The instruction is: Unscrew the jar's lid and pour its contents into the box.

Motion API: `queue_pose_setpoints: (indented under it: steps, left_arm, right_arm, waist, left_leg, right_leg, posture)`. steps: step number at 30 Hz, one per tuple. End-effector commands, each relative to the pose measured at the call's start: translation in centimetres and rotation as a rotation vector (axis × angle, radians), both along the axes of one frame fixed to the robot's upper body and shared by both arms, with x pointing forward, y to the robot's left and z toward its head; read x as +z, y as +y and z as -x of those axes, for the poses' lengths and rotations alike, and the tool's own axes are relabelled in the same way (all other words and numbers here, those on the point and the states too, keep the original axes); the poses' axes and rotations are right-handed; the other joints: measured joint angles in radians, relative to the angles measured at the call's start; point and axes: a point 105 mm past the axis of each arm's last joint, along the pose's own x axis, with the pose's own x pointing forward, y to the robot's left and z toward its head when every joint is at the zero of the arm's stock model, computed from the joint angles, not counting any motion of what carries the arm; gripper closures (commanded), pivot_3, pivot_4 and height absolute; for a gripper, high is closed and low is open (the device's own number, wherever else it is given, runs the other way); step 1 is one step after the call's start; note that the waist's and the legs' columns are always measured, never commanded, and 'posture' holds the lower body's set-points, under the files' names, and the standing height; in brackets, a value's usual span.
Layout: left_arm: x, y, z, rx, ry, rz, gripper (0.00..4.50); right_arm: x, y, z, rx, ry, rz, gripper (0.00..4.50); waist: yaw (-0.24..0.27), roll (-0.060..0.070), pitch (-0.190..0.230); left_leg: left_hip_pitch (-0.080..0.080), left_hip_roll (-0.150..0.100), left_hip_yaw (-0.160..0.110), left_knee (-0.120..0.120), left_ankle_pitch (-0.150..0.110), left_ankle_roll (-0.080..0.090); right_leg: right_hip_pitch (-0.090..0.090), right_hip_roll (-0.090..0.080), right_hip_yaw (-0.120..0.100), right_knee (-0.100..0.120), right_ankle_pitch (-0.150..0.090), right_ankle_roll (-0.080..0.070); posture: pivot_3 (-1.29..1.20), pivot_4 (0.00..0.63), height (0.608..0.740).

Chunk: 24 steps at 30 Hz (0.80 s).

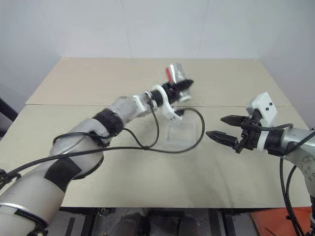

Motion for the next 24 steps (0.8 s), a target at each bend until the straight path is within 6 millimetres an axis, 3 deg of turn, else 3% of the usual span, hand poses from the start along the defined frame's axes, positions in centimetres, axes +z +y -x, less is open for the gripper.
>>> queue_pose_setpoints:
  steps: [1,3,7,9,12,15,21,24]
  left_arm:
    - [2.2,3.3,-1.3,0.058,0.266,0.388,2.45]
    - [2.1,4.6,-1.8,0.071,0.432,0.578,2.45]
    - [0.2,7.6,-3.4,0.131,0.938,1.076,2.45]
    - [-0.3,8.6,-3.3,0.066,1.141,1.286,2.45]
    - [-3.4,10.6,-3.0,0.056,1.347,1.494,2.45]
    - [-5.6,11.4,-2.3,0.064,1.41,1.566,2.45]
    - [-6.8,13.0,-1.5,0.109,1.346,1.596,2.45]
    - [-6.8,12.8,-0.9,0.072,1.332,1.574,2.45]
  right_arm:
    - [1.0,0.3,0.1,0.017,-0.043,-0.003,0.05]
    - [0.9,0.4,0.1,0.021,-0.04,-0.006,0.05]
    - [0.8,0.6,0.1,0.029,-0.031,-0.02,0.05]
    - [0.7,0.8,0.2,0.034,-0.027,-0.026,0.05]
    - [0.6,1.1,0.4,0.043,-0.022,-0.032,0.05]
    - [0.7,1.1,0.3,0.044,-0.022,-0.034,0.05]
    - [1.0,1.2,0.1,0.051,-0.025,-0.04,0.05]
    - [1.0,1.3,0.1,0.054,-0.028,-0.043,0.05]
  waist:
    - [-0.003,0.0,0.0]
    - [-0.004,0.001,0.0]
    - [-0.004,0.001,-0.001]
    - [-0.009,0.001,-0.001]
    - [-0.018,0.001,-0.001]
    - [-0.022,0.001,-0.001]
    - [-0.013,0.001,-0.001]
    - [-0.014,0.001,-0.001]
  left_leg:
    - [0.0,0.0,0.0,0.0,0.0,0.0]
    - [0.0,0.0,0.0,0.001,0.0,0.0]
    - [0.0,0.0,0.0,0.003,0.0,-0.001]
    - [0.0,0.0,-0.001,0.004,0.0,-0.001]
    - [0.0,0.0,-0.001,0.003,0.0,-0.001]
    - [0.003,0.0,-0.001,0.003,0.0,-0.001]
    - [0.002,-0.001,-0.002,0.004,0.0,-0.001]
    - [0.003,-0.001,-0.002,0.003,0.0,-0.001]
  right_leg:
    - [0.0,0.0,0.0,0.0,0.0,0.0]
    - [0.0,0.0,-0.001,0.0,0.0,0.0]
    - [0.002,0.0,-0.003,0.001,0.0,0.0]
    - [0.002,0.0,-0.003,0.0,0.0,0.0]
    - [0.002,0.0,-0.003,0.001,0.0,0.0]
    - [0.004,0.0,-0.002,0.001,0.0,0.0]
    - [0.004,0.0,-0.002,0.001,0.0,0.0]
    - [0.005,0.0,-0.001,0.001,0.0,0.0]
  posture:
    - [0.0,0.15,0.74]
    - [0.0,0.15,0.74]
    - [0.0,0.15,0.74]
    - [0.0,0.15,0.74]
    - [0.0,0.15,0.74]
    - [0.0,0.15,0.74]
    - [0.0,0.15,0.74]
    - [0.0,0.15,0.74]
